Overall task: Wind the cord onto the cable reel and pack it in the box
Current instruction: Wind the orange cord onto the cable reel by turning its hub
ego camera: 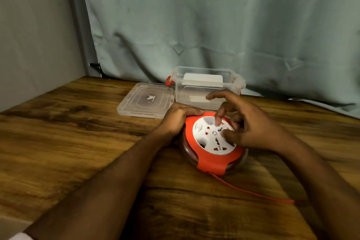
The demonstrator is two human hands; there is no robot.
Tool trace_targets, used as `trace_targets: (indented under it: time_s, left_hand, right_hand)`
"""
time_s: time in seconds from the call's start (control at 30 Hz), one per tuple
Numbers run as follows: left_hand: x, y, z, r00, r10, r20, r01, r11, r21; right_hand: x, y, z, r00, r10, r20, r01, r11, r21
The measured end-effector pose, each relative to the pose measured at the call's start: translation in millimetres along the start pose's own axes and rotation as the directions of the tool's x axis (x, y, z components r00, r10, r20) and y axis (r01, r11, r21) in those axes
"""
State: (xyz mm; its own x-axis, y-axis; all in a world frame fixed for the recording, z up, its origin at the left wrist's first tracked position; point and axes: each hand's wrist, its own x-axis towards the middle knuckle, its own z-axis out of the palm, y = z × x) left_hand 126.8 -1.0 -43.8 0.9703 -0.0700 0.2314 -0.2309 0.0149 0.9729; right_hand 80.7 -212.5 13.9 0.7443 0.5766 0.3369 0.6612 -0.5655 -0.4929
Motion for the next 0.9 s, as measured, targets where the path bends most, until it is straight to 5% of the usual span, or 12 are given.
trace_targets:
  time_s: [0.17, 0.57, 0.9]
  left_hand:
    - [-1.4, 1.8, 0.1, 0.999, 0.027, 0.035, -0.029, 0.999, 0.045]
    - [-5.5, 8.3, 1.1, 1.0, -0.026, 0.01, 0.026, 0.999, 0.026]
    - [-7.1, 9.5, 0.8, 0.997, -0.07, 0.026, 0.069, 0.997, 0.027]
  right_hand:
    - [0.6, 6.8, -3.1, 0.986, 0.054, 0.156, -0.053, 0.999, -0.014]
    - [-3.3, 4.2, -9.3, 0.983, 0.119, 0.137, -0.132, 0.987, 0.087]
    - [-1.8, -3.6, -2.6, 0.986, 0.159, 0.049, -0.147, 0.97, -0.193]
